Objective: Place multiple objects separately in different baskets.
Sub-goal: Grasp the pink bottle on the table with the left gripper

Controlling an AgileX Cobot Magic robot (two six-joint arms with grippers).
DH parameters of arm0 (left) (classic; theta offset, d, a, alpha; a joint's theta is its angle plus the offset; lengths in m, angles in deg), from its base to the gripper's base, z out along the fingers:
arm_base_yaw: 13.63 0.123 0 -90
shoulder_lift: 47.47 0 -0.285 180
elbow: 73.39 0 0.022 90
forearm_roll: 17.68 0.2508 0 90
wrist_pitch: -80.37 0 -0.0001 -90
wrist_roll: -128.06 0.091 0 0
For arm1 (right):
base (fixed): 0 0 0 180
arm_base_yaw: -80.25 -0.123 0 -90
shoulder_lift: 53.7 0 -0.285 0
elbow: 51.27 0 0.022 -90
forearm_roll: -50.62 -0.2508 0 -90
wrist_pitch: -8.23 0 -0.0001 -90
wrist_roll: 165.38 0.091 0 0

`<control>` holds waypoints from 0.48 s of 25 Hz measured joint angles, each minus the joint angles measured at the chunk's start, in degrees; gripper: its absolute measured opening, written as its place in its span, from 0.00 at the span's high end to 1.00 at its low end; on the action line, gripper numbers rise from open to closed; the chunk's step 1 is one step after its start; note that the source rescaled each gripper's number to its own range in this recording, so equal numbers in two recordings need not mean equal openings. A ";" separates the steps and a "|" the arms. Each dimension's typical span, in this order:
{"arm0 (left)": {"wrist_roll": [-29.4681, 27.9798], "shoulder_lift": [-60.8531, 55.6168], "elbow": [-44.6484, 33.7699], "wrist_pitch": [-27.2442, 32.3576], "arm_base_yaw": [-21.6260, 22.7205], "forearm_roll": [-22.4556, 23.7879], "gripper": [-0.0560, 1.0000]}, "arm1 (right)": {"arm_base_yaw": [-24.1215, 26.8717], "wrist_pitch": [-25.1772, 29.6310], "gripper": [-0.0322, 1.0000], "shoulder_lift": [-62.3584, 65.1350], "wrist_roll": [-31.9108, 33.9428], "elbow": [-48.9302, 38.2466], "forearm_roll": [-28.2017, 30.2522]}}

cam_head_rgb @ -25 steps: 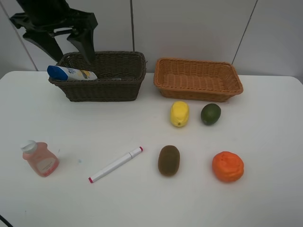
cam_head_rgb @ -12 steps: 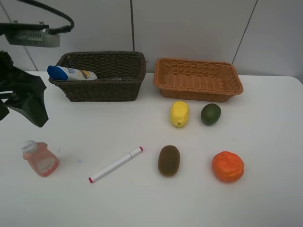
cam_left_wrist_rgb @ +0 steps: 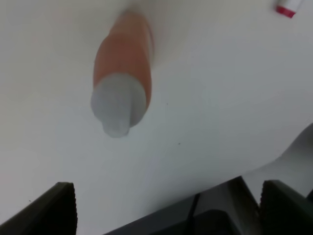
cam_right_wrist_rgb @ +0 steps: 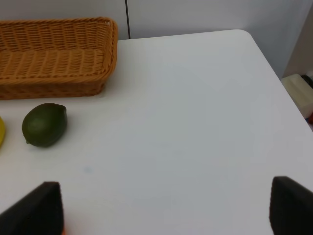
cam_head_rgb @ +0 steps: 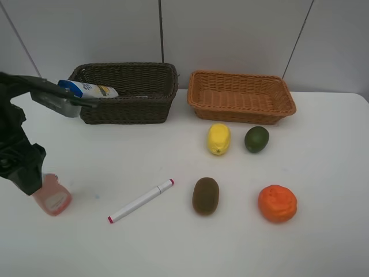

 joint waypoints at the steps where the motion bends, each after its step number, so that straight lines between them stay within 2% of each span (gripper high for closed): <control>1: 0.54 0.24 -1.00 -1.93 0.00 0.73 0.03 | 0.00 0.00 0.00 0.00 0.00 0.00 0.00; 7: 0.86 0.57 -5.84 -14.21 0.00 1.83 0.03 | 0.00 0.00 0.00 0.00 0.00 0.00 0.00; 12: 0.86 4.04 -8.10 -18.50 0.00 1.65 0.03 | 0.00 0.00 0.00 0.00 0.00 0.00 0.00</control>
